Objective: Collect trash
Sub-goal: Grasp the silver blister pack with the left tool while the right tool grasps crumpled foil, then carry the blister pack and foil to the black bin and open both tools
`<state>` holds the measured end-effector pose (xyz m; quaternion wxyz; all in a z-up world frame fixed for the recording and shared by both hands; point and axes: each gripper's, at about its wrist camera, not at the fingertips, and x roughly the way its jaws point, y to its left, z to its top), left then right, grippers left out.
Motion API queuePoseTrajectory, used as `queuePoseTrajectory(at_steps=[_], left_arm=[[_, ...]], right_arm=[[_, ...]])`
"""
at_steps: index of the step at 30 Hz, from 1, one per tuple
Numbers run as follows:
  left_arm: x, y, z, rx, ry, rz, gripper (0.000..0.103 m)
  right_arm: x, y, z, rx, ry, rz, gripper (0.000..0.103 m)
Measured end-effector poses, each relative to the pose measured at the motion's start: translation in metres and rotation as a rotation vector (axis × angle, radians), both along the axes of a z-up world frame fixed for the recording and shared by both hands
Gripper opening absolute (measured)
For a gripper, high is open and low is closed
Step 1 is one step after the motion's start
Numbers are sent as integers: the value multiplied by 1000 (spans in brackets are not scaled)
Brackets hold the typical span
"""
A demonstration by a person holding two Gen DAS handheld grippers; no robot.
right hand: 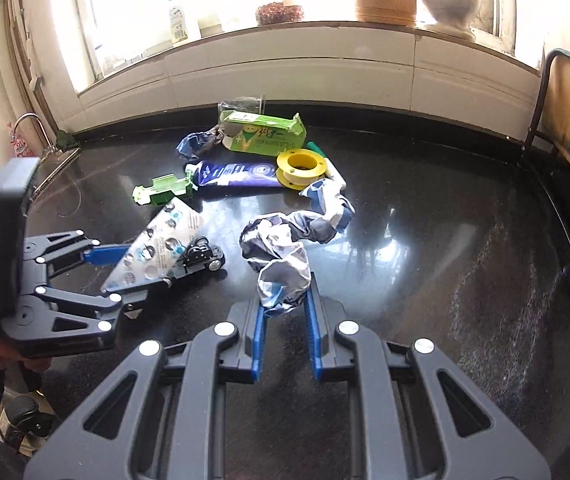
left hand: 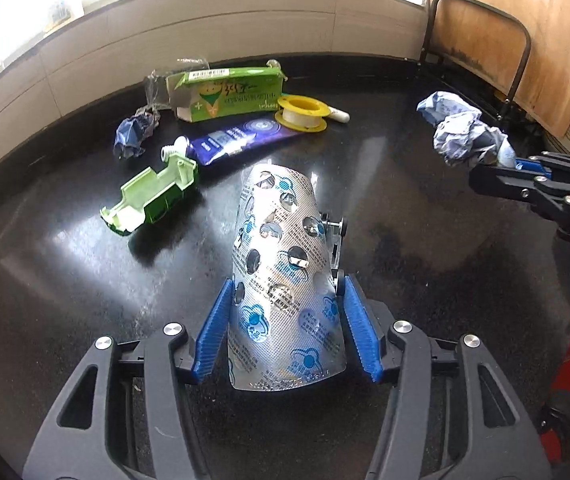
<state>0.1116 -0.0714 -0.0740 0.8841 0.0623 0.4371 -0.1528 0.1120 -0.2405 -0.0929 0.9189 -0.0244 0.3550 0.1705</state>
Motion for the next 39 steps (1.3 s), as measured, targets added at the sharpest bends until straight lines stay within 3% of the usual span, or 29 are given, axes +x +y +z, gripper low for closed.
queuePoseTrajectory(at_steps=[10, 17, 22, 32, 39], left_arm=[[-17, 0, 0, 54, -43, 12, 57], [-22, 0, -4, 72, -15, -11, 57], [-26, 4, -4, 82, -20, -9, 45], [-36, 9, 29, 73, -82, 9, 42], [-40, 18, 34, 71, -88, 43, 42]], right_arm=[[-12, 2, -6, 11, 7, -10, 18], [-14, 2, -4, 13, 2, -15, 18], [-15, 2, -2, 9, -2, -18, 18], [-23, 9, 9, 1, -27, -11, 18], [-24, 18, 14, -9, -32, 2, 18]])
